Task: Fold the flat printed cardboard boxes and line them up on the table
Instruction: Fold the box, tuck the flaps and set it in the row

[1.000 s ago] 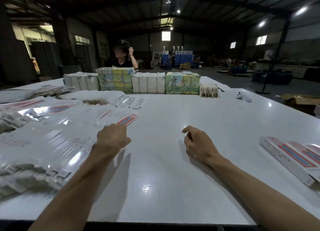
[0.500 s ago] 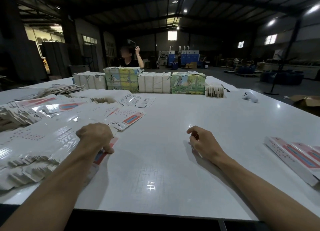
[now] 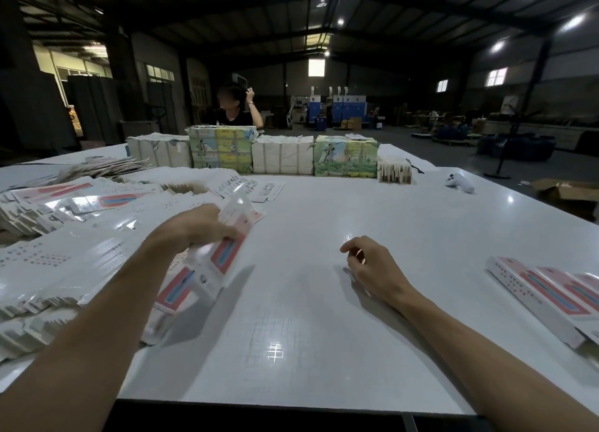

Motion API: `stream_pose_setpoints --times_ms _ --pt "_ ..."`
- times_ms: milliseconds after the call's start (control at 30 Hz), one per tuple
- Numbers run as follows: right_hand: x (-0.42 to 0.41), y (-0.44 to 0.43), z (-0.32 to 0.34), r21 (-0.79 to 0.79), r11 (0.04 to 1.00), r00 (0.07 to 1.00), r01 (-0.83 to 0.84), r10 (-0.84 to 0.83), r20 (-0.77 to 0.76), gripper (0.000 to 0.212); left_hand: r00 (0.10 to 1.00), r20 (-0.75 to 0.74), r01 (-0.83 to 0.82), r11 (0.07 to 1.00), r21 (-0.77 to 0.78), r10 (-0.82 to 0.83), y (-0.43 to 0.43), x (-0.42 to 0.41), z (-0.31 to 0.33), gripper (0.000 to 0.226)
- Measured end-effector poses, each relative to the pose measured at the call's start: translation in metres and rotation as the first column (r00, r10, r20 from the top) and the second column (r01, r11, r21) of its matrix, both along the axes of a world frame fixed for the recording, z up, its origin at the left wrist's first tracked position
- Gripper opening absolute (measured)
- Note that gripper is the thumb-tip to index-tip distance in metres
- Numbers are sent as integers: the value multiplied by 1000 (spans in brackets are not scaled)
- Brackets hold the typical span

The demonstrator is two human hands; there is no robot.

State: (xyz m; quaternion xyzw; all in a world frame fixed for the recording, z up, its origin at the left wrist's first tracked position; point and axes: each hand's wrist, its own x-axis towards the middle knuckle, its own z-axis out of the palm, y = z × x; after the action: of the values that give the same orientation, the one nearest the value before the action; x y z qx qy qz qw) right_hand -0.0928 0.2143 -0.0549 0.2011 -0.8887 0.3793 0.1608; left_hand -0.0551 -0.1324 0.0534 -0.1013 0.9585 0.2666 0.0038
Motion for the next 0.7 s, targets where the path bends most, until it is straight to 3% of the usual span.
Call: stream_pose_setpoints --times_ms 100,200,300,467,567,700 --pt "-2 0 0 -45 999 1000 -7 7 9 23 986 -88 166 924 345 -144 43 -13 -7 25" --pt "-3 1 2 -119 993 1000 10 -8 16 24 964 -84 244 703 668 -254 94 -27 -30 27" --pt "-5 5 6 -201 979 999 43 -43 2 23 943 -65 230 500 835 -325 133 -37 -58 34" --pt "-7 8 10 -358 927 991 112 -130 -27 22 949 -127 189 199 962 -289 173 -35 -89 39" --pt "-16 8 19 -341 933 985 112 -149 -83 26 935 -184 234 140 962 -302 173 -37 -94 44" --pt "-35 -1 43 -200 979 994 29 -49 -95 38 925 -199 254 137 957 -323 167 -37 -95 47"
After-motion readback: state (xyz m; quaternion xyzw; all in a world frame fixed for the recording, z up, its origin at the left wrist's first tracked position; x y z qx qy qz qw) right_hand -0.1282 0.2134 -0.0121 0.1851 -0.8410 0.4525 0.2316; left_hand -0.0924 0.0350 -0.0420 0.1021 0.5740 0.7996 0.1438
